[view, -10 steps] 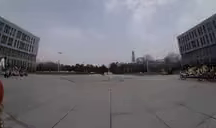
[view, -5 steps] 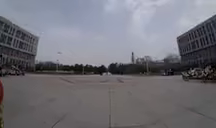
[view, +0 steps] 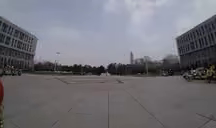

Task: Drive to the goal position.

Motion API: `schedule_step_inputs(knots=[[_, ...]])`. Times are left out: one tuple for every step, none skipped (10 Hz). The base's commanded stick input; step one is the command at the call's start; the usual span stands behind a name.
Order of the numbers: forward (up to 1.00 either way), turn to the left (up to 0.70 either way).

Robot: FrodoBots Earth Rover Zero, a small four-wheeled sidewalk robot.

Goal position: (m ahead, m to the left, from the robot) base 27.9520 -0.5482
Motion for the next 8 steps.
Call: schedule_step_inputs(knots=[[0.85, 0.0], [0.85, 0.0], [0.85, 0.0], [0.85, 0.0], [0.85, 0.0], [0.85, 0.0], [0.85, 0.0], [0.85, 0.0]])
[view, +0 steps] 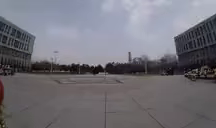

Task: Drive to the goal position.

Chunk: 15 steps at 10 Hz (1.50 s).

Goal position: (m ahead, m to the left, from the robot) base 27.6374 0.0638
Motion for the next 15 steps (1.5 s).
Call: schedule_step_inputs(knots=[[0.85, 0.0], [0.85, 0.0], [0.85, 0.0], [0.85, 0.0], [0.85, 0.0], [0.85, 0.0], [0.85, 0.0], [0.85, 0.0], [0.85, 0.0], [0.85, 0.0], [0.85, 0.0], [0.85, 0.0], [0.85, 0.0], [0.85, 0.0], [0.85, 0.1]])
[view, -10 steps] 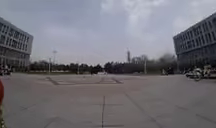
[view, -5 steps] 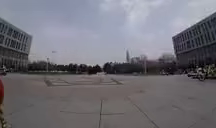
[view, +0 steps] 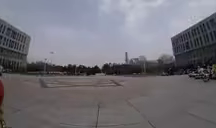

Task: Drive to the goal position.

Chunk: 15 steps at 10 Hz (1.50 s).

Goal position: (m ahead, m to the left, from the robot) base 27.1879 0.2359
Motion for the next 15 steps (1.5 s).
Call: schedule_step_inputs(knots=[[0.85, 0.34], [0.85, 0.34], [0.85, 0.34], [0.85, 0.28], [0.85, 0.0], [0.85, 0.0], [0.85, 0.0], [0.85, 0.0], [0.85, 0.01], [0.85, 0.03], [0.85, 0.07], [0.85, 0.1], [0.85, 0.14], [0.85, 0.0], [0.85, 0.0]])
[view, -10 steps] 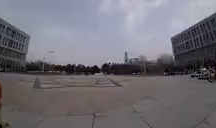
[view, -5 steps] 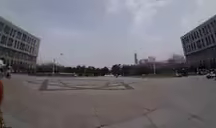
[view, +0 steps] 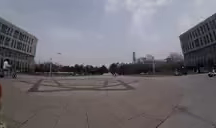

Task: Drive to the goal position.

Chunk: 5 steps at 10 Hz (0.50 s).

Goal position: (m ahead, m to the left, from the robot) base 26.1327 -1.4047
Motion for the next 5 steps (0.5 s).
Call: schedule_step_inputs(knots=[[0.85, 0.0], [0.85, 0.0], [0.85, 0.0], [0.85, 0.0], [0.85, 0.0]])
